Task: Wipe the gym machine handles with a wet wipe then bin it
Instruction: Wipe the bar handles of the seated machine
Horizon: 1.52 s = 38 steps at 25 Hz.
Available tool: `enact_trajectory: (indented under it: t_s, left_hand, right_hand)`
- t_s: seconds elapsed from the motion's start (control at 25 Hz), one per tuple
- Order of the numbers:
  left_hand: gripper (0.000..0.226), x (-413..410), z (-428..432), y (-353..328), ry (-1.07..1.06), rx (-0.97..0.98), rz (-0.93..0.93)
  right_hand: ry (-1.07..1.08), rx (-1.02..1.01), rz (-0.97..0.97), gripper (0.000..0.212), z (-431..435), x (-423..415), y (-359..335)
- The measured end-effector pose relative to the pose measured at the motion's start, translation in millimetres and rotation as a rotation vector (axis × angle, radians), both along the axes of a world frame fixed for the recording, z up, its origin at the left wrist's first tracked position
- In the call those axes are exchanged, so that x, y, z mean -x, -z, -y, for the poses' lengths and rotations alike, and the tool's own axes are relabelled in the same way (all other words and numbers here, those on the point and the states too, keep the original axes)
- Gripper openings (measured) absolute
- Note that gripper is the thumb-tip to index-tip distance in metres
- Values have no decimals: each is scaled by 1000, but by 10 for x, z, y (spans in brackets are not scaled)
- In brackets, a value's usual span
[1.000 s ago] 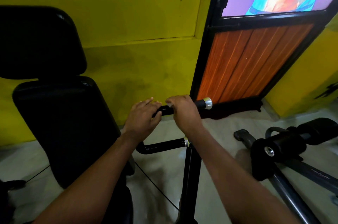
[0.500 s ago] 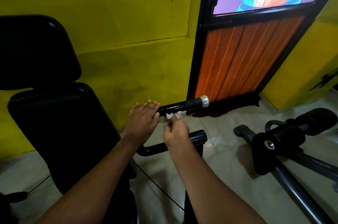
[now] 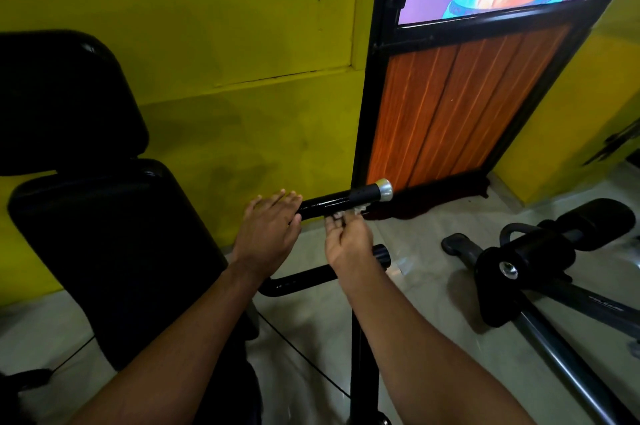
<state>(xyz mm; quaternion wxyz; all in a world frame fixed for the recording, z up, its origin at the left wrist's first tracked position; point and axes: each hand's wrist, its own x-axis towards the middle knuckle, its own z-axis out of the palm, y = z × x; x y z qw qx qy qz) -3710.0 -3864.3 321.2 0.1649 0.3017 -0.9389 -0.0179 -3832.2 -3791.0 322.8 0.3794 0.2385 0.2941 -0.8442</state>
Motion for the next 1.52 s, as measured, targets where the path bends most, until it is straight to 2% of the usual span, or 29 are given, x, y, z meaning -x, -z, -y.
enact_trajectory:
  t_s: [0.12,0.2,0.28,0.32,0.4,0.44,0.52,0.68,0.76,0.88,1.0,1.08,1.16,1.24,1.32,1.44,1.52]
  left_hand:
    - [51,10,-8,1,-1,-6,-6]
    - [50,14,-11,14,-5,11,-15]
    - [49,28,-22,16,-19,19,-24]
    - [49,32,-30,14,-23,26,-28]
    - [48,28,-39,22,-28,43,-24]
    - [48,27,-43,30,-34,46,-20]
    - [49,34,-59,35,-51,44,-9]
    - [50,42,-85,47,-65,56,-14]
    - [49,57,-89,43,-60,55,-18]
    - [49,70,-103,38,-66,60,-21]
    - [50,90,-120,31,-73,50,-15]
    - [51,106,-116,30,-68,36,-23]
    - [50,132,-123,32,-60,28,-31]
    - [48,165,-148,18,-55,30,-30]
    - [47,187,-162,18,-55,25,-32]
    - [47,224,-194,6,-54,16,-29]
    - [47,236,-198,3,-52,11,-35]
  right_hand:
    - [53,-48,-70,24,-52,-1,-31]
    - [43,-237,-239,18,-88,-57,11]
    - [55,-516,-529,11,-125,-132,90]
    - [54,-618,-733,10,-143,-139,148]
    - [55,-737,-1197,10,-176,-90,244]
    - [79,-785,-1358,10,-177,-53,283]
    - [118,-856,-1448,13,-180,21,287]
    - [4,-970,-1746,26,-286,169,284]
    - [-15,-988,-1766,24,-299,263,221]
    - [-145,-962,-2069,29,-333,346,184]
    - [-190,-1052,-1971,29,-299,442,84]
    - [-325,-978,-2215,31,-276,529,15]
    - [-626,-1000,-2346,31,-175,749,-195]
    - [-1036,-1074,-2256,27,-21,916,-469]
    - [-1360,-999,-2260,24,141,1031,-645]
    - [-1588,-1035,-2197,26,265,1152,-726]
    - [-1602,-1020,-2157,28,264,1178,-698]
